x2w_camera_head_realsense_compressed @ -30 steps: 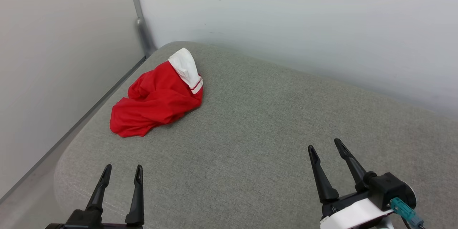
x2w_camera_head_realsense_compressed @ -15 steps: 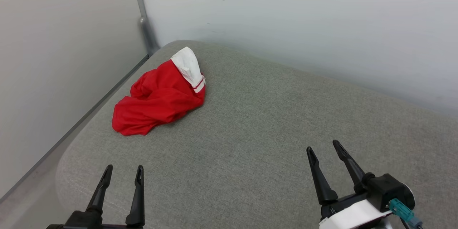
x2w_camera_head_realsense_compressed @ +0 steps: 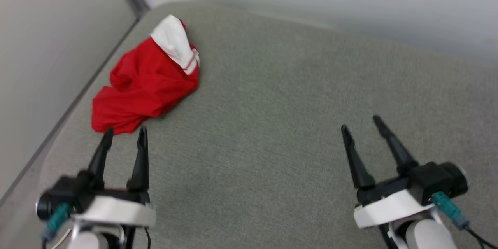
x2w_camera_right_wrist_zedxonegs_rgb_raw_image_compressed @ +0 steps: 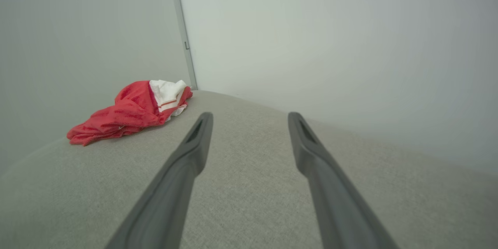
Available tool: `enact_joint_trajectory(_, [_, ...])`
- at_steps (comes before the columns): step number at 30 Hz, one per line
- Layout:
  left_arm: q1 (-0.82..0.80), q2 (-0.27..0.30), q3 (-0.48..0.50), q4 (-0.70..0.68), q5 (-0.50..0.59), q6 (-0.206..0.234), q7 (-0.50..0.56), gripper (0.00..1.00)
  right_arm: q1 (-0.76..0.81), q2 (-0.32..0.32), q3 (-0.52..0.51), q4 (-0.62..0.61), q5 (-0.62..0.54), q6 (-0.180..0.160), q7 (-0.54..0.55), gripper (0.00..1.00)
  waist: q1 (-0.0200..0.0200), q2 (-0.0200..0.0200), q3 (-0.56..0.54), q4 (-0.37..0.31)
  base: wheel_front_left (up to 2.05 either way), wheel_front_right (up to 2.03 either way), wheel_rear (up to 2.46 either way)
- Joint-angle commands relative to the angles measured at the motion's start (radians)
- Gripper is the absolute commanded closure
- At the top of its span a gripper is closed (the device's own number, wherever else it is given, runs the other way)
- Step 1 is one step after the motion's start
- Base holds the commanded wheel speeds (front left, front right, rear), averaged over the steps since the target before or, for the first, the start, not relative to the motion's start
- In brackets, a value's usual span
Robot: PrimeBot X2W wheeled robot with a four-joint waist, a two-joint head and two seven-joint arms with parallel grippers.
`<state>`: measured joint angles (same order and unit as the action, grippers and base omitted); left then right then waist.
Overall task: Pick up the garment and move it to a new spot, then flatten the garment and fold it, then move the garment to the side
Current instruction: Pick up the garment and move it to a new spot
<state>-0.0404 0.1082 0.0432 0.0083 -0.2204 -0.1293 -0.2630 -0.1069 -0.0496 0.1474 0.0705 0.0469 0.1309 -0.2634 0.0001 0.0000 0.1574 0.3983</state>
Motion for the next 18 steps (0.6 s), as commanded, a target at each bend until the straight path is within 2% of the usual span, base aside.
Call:
enact_joint_trajectory(1, [-0.051, 0.028, -0.004, 0.023, -0.019, -0.002, -0.003, 0.0, -0.028, -0.001, -0.004, -0.016, -0.02, 0.0, -0.002, 0.0, -0.0001, 0.0, 0.115, -0.039, 0.0, 0.0, 0.0])
enact_joint_trajectory(3, [-0.122, 0.084, -0.038, 0.092, -0.088, 0.0, -0.003, 0.0, -0.05, -0.001, -0.005, -0.043, -0.054, 0.0, -0.002, 0.0, -0.0001, 0.0, 0.173, -0.054, 0.0, 0.0, 0.0])
enact_joint_trajectory(7, [-0.296, 0.255, -0.131, 0.234, -0.228, 0.0, 0.035, 0.0, -0.089, -0.002, -0.02, -0.094, -0.102, 0.0, -0.002, 0.0, -0.0001, 0.0, 0.266, -0.084, 0.0, 0.0, 0.0])
enact_joint_trajectory(13, [-0.516, 0.492, -0.258, 0.36, -0.462, 0.0, 0.251, 0.0, -0.119, -0.001, -0.03, -0.142, -0.134, 0.0, -0.001, 0.0, -0.0001, 0.0, 0.366, -0.134, 0.0, 0.0, 0.0])
enact_joint_trajectory(18, [-0.647, 0.621, -0.343, 0.408, -0.678, 0.0, 0.472, 0.0, -0.128, -0.001, -0.033, -0.161, -0.146, 0.0, -0.001, 0.0, -0.0001, 0.0, 0.431, -0.168, 0.0, 0.0, 0.0])
